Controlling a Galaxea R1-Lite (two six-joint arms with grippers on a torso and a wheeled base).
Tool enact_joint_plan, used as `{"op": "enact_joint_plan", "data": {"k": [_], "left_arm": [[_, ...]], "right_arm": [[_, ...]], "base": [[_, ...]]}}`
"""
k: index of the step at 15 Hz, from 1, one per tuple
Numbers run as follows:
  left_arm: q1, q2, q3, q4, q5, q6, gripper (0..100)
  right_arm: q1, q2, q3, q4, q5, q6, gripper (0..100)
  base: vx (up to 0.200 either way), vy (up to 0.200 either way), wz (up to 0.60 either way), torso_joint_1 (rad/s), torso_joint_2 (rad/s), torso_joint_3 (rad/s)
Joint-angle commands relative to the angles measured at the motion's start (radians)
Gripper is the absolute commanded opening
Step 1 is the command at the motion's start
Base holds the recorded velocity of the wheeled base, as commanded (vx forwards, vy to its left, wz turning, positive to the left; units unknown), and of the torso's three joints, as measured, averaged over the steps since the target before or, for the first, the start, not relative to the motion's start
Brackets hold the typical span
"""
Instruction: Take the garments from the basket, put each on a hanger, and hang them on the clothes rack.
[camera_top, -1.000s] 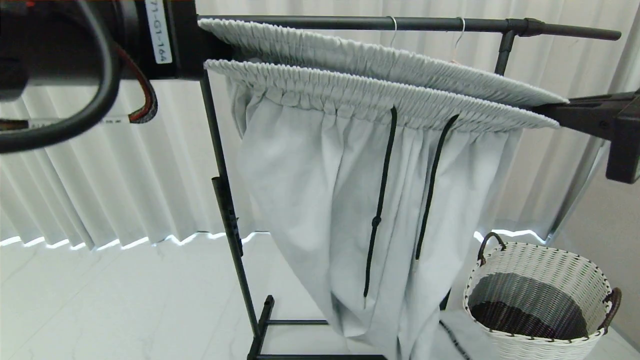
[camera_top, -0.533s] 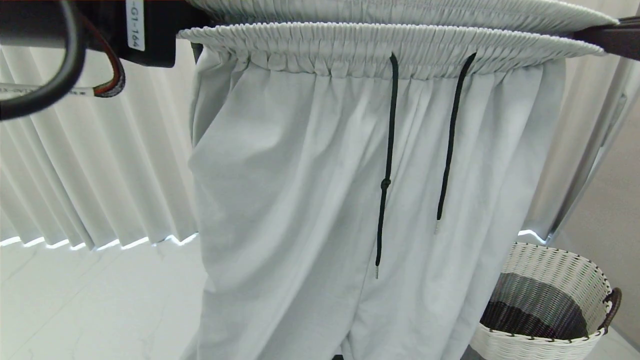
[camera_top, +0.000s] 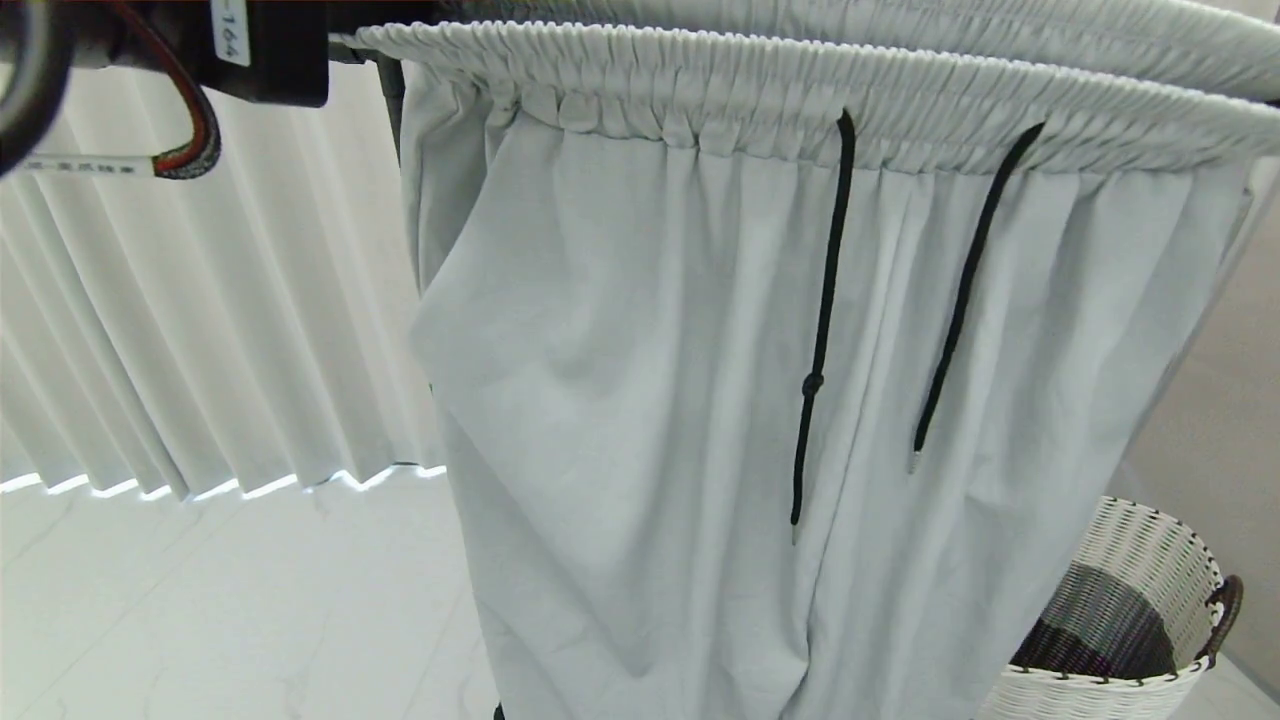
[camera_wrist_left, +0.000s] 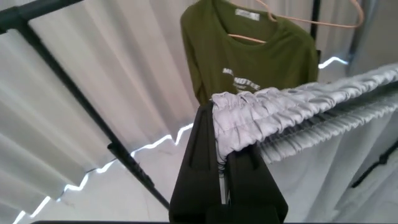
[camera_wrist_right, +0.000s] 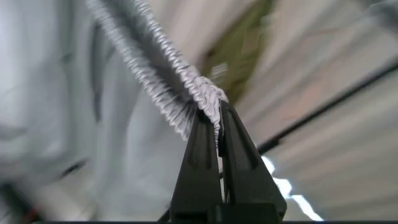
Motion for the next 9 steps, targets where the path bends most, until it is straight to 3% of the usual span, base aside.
{"op": "enact_joint_plan", "data": {"k": [1,3,5,9], "left_arm": [[-0.028,0.006,0.016,0.000,-0.014,-0.004,0],[-0.028,0.017,0.048,0.000,-0.053,-0.005,0],[-0.027,0.029,0.048,0.000,-0.062,-0.007,0],[-0.027,0.011,0.059,0.007,-0.074,-0.022,0]], "right_arm": [[0.091,-0.035,-0.084,0.150,0.066,0.068,0],[0.139,-0.043,-0.078,0.260,0.165,0.103,0],[0.151,-0.029,-0.081,0.260,0.277,0.105,0],[0.143,-0.024,-0.078,0.262,0.258,0.105,0]], "base": [[0.000,0.000,0.00,0.000,0.00,0.000],[0.000,0.000,0.00,0.000,0.00,0.000],[0.000,0.000,0.00,0.000,0.00,0.000],[0.000,0.000,0.00,0.000,0.00,0.000]]}}
